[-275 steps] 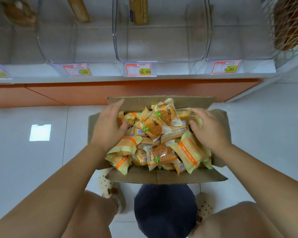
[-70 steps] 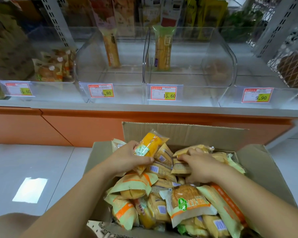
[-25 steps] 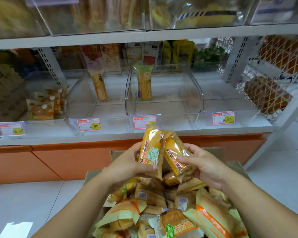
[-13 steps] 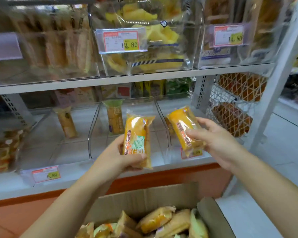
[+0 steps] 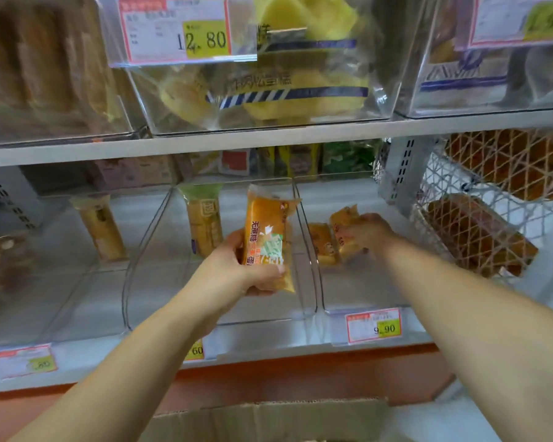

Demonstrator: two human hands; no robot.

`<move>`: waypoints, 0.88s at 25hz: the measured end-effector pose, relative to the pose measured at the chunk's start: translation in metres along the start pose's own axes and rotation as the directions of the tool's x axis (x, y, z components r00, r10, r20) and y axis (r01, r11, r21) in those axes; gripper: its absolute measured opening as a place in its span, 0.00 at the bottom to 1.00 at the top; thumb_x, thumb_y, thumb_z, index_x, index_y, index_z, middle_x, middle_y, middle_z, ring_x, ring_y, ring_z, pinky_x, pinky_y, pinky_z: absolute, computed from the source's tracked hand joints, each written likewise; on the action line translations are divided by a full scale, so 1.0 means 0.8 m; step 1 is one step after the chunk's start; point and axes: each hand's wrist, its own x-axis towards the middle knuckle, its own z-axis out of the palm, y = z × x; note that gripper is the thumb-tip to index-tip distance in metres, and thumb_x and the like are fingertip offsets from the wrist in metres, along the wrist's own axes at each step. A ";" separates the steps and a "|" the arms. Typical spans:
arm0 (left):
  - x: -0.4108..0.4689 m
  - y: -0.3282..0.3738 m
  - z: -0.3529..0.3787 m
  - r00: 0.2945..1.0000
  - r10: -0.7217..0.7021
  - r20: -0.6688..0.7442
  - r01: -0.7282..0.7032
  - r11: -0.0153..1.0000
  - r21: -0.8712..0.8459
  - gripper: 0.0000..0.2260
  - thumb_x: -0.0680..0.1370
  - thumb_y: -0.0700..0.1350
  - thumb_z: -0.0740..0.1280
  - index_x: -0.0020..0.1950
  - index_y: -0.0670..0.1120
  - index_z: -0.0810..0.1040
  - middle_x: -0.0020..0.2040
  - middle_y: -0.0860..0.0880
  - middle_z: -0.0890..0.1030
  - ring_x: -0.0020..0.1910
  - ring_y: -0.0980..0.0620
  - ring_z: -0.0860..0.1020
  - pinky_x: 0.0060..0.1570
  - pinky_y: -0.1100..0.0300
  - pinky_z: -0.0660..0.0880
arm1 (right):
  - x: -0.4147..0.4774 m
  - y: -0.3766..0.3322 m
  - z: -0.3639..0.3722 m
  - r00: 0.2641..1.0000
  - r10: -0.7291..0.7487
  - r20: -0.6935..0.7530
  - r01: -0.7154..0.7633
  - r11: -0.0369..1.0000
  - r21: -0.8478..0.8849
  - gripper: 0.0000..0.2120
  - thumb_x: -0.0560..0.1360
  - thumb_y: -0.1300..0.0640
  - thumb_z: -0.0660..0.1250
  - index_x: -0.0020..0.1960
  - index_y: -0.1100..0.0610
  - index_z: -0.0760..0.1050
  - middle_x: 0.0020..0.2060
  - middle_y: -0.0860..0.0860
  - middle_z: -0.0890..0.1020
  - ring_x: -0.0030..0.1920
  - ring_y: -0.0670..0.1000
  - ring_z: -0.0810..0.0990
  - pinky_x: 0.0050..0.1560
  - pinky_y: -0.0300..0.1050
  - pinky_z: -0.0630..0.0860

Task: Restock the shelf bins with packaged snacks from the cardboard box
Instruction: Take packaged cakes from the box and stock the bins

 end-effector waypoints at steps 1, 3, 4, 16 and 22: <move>0.005 -0.002 0.000 1.000 -0.002 0.006 0.002 1.000 0.000 0.28 0.68 0.41 0.79 0.65 0.48 0.73 0.55 0.44 0.83 0.50 0.47 0.84 0.47 0.52 0.82 | 0.006 0.005 0.002 1.000 0.016 0.018 -0.017 0.999 0.044 0.21 0.70 0.55 0.75 0.58 0.64 0.77 0.50 0.57 0.82 0.44 0.54 0.82 0.41 0.44 0.79; 0.011 -0.007 0.002 1.000 -0.003 0.015 0.003 1.000 0.001 0.30 0.64 0.43 0.78 0.64 0.47 0.74 0.54 0.44 0.84 0.49 0.47 0.84 0.47 0.52 0.82 | 0.018 0.016 0.005 0.995 0.092 0.039 -0.097 0.986 0.137 0.20 0.71 0.57 0.74 0.59 0.65 0.76 0.52 0.60 0.83 0.48 0.58 0.83 0.51 0.52 0.81; 0.014 -0.010 0.004 1.000 -0.002 0.016 0.002 1.000 0.000 0.30 0.63 0.44 0.78 0.64 0.47 0.74 0.53 0.44 0.84 0.49 0.47 0.84 0.47 0.52 0.82 | 0.020 0.019 0.005 0.991 0.124 0.051 -0.131 0.978 0.161 0.17 0.73 0.58 0.72 0.58 0.65 0.77 0.52 0.60 0.83 0.48 0.59 0.83 0.53 0.54 0.80; 0.007 0.000 0.016 1.000 0.006 0.019 -0.006 1.000 -0.004 0.31 0.63 0.44 0.79 0.64 0.47 0.74 0.53 0.46 0.84 0.50 0.47 0.85 0.48 0.52 0.82 | -0.048 -0.024 -0.022 0.986 -0.166 -0.011 0.157 0.947 -0.280 0.27 0.81 0.44 0.57 0.76 0.54 0.60 0.71 0.56 0.69 0.65 0.58 0.73 0.63 0.50 0.72; 0.005 0.036 0.051 0.989 0.146 0.007 -0.146 0.981 0.131 0.25 0.69 0.47 0.79 0.63 0.53 0.74 0.53 0.52 0.84 0.50 0.53 0.84 0.51 0.53 0.82 | -0.179 -0.065 -0.049 0.880 -0.393 0.266 0.316 0.904 0.289 0.20 0.73 0.42 0.69 0.62 0.47 0.75 0.54 0.49 0.83 0.54 0.51 0.82 0.58 0.49 0.78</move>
